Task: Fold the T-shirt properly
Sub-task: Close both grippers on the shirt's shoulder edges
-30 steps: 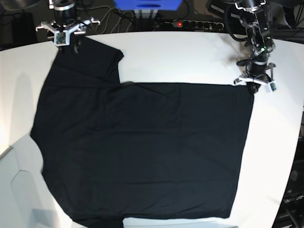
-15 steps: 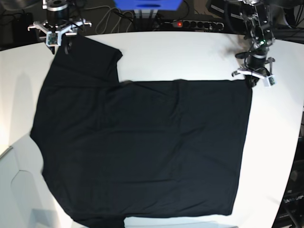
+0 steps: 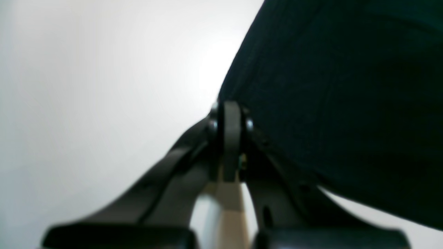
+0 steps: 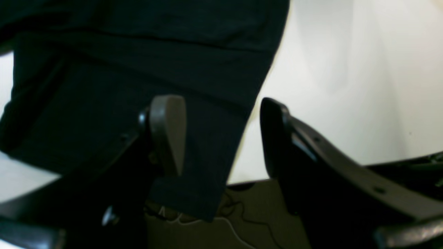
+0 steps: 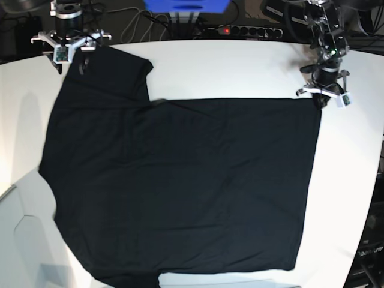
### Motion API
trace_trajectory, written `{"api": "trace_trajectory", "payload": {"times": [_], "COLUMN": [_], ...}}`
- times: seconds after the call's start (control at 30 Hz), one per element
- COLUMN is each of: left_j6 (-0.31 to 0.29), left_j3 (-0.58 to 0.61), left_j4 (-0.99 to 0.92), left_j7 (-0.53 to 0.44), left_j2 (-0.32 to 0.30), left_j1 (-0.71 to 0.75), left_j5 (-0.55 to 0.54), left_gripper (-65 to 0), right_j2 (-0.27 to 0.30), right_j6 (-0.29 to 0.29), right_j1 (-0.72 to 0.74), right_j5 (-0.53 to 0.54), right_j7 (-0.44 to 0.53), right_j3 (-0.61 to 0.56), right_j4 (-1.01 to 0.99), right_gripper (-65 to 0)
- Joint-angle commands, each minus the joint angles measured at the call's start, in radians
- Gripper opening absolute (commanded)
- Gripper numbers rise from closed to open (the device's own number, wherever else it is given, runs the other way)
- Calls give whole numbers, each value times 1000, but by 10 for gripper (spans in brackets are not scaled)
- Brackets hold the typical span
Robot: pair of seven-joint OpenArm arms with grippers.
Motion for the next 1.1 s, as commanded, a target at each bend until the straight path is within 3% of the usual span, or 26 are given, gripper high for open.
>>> {"api": "trace_trajectory", "payload": {"times": [0.0, 0.27, 0.57, 0.97, 1.07], "left_j6": [3, 3, 3, 3, 3], "left_j3": [-6, -6, -6, -6, -6], "left_j4": [8, 11, 9, 12, 12], "left_j7": [5, 5, 5, 5, 5], "left_j2": [-13, -13, -14, -14, -14], "left_j1": [5, 12, 12, 12, 12], "left_j5": [4, 4, 4, 4, 5], "left_gripper": [-648, -648, -648, -649, -649], "right_j2": [3, 4, -11, -8, -8], "right_j6": [13, 13, 15, 16, 73], "right_j1": [2, 116, 211, 248, 245], "right_j5": [0, 0, 0, 0, 0], "right_j7": [18, -82, -82, -82, -82], "right_j3": [4, 4, 90, 87, 88], "right_j4": [9, -103, -236, -359, -359], "right_gripper": [-299, -298, -298, -306, -363]}}
